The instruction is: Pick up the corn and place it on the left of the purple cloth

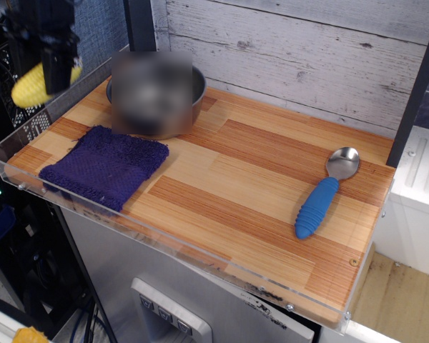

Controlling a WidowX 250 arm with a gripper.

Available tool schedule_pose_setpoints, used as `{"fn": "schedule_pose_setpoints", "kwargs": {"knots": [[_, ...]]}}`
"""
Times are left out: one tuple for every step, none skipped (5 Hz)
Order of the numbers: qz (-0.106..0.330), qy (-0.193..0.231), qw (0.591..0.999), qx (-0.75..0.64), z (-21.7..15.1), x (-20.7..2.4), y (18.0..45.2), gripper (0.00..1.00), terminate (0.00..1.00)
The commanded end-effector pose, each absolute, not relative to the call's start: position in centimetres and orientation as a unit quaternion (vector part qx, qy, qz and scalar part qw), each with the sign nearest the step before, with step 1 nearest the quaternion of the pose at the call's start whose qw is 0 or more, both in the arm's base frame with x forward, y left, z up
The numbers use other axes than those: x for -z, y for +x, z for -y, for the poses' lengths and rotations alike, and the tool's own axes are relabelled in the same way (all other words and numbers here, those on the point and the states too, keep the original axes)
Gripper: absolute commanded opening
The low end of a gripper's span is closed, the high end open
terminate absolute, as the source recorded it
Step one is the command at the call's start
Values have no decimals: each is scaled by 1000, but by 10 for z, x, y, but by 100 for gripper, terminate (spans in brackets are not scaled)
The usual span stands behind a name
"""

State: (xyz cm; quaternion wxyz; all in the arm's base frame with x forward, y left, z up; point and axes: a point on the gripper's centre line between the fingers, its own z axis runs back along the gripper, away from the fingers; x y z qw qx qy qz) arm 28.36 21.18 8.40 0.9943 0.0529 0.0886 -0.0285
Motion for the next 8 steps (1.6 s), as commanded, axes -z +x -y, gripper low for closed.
{"fn": "schedule_pose_setpoints", "kwargs": {"knots": [[-121,45,991,22,-219,-52,264,0,0],[-141,53,988,15,-219,-43,263,0,0],[-153,55,987,12,-219,-38,263,0,0],[-148,55,987,23,-215,-44,266,100,0],[-120,64,990,35,-211,-67,270,100,0],[-84,67,993,45,-205,-99,272,100,0],[-31,78,996,34,-191,-147,275,100,0],[13,76,997,-24,-169,-173,277,100,0]]}}
